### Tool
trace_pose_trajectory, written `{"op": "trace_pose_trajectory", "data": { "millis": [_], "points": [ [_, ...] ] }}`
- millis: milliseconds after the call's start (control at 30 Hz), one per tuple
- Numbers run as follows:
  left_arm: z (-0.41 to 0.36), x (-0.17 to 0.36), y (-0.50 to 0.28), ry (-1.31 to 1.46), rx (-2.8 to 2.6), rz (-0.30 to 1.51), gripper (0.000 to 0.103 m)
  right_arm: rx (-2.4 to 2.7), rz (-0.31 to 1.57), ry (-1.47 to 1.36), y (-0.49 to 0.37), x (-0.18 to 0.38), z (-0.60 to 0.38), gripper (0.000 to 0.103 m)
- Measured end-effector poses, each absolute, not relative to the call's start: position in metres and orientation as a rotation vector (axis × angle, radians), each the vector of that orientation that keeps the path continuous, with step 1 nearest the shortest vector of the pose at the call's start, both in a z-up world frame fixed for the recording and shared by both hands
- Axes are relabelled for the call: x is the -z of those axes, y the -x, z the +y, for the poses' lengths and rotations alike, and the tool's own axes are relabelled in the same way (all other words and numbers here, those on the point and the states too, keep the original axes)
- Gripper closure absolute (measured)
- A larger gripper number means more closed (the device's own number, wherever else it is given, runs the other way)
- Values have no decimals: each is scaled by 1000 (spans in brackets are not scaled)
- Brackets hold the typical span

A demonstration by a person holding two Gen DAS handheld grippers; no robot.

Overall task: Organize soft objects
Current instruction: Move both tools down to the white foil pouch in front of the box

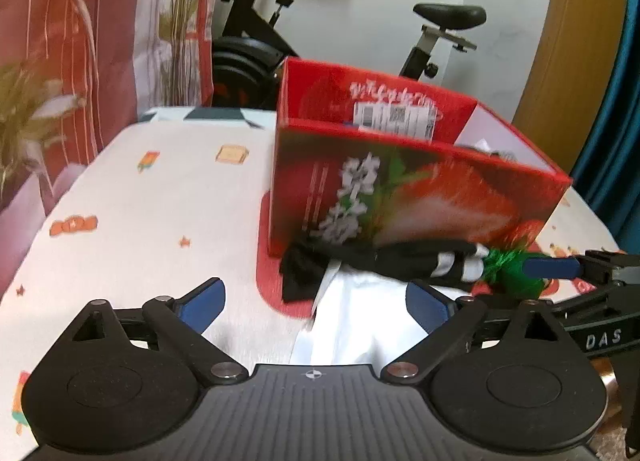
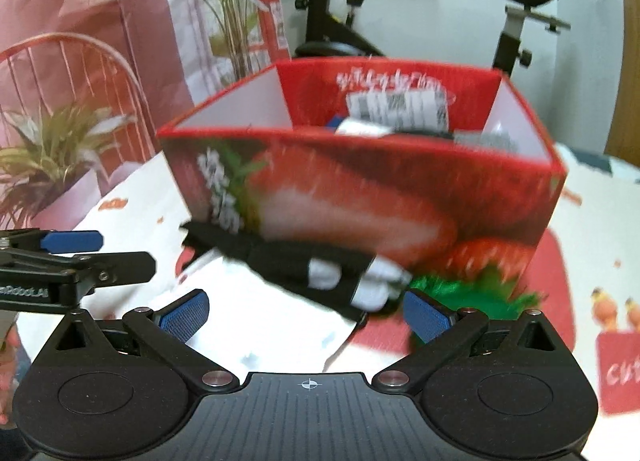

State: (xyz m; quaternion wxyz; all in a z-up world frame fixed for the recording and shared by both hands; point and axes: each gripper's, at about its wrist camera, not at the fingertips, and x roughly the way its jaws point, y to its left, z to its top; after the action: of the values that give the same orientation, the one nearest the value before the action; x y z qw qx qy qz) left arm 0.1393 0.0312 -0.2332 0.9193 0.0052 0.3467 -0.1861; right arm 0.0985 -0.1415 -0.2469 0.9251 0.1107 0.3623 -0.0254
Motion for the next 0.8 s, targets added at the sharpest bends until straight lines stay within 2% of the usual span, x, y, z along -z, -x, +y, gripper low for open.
{"op": "trace_pose_trajectory", "data": {
  "millis": [400, 600, 800],
  "points": [
    [31, 265, -149, -5, 432, 789, 34, 61, 879, -224, -97, 291, -130, 0],
    [31, 274, -153, 2, 440, 809, 40, 65, 873, -180, -97, 292, -127, 0],
    [34, 279, -154, 38, 445, 808, 41, 65, 854, -173, -95, 293, -127, 0]
  ]
}}
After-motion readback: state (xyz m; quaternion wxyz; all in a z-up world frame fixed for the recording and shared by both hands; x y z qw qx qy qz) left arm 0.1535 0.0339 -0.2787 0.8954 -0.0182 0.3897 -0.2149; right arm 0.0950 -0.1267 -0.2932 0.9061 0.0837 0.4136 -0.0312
